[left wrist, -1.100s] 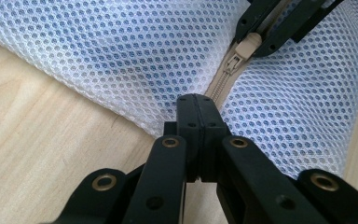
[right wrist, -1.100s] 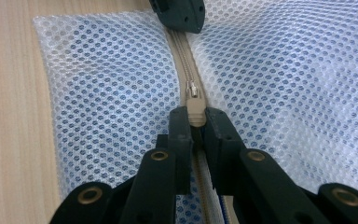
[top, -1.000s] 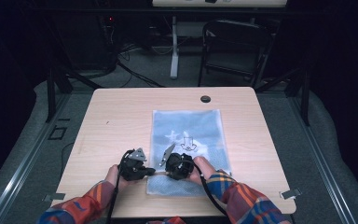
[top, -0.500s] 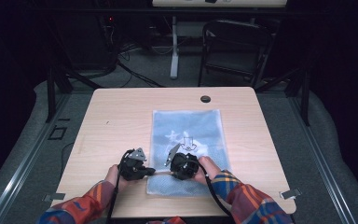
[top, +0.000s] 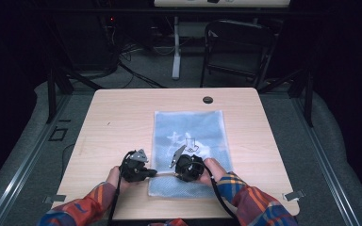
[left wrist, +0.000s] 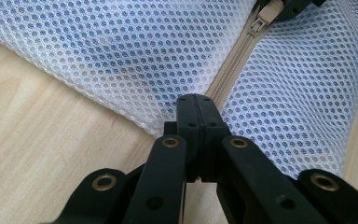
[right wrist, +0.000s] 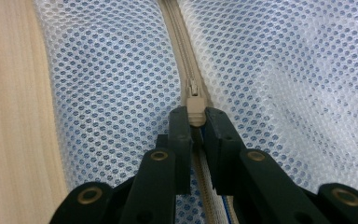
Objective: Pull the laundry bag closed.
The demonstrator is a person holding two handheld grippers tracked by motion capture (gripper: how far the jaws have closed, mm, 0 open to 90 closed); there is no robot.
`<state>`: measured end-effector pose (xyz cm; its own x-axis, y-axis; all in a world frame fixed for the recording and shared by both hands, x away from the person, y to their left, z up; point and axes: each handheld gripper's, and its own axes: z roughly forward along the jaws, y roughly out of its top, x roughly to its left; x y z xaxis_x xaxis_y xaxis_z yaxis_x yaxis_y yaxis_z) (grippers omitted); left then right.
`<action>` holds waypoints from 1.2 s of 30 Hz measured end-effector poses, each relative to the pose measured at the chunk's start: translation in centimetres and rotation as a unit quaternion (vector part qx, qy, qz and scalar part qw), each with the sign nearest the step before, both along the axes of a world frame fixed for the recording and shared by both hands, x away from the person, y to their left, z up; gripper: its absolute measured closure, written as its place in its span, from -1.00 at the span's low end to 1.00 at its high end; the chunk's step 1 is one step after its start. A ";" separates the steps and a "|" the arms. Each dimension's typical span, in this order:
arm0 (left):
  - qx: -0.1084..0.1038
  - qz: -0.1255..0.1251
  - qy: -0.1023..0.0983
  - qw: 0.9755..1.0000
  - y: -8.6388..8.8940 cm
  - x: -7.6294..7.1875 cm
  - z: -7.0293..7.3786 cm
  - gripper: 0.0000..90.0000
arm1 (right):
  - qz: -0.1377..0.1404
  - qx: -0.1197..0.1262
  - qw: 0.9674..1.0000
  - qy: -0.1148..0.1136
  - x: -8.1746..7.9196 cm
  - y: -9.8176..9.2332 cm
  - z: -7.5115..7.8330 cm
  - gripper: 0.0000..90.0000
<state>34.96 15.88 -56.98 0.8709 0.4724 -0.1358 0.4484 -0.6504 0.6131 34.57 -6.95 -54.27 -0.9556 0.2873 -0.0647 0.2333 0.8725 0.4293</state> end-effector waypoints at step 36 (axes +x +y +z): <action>0.001 0.000 0.000 1.000 -0.1 0.0 0.0 1.00 | 0.001 -0.002 1.000 -0.004 -0.4 -1.0 0.5 0.82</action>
<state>34.95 15.82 -56.97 0.8713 0.4722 -0.1340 0.4476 -0.6523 0.6117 34.18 -7.91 -53.80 -0.9558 0.2846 -0.0733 0.2278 0.8749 0.4275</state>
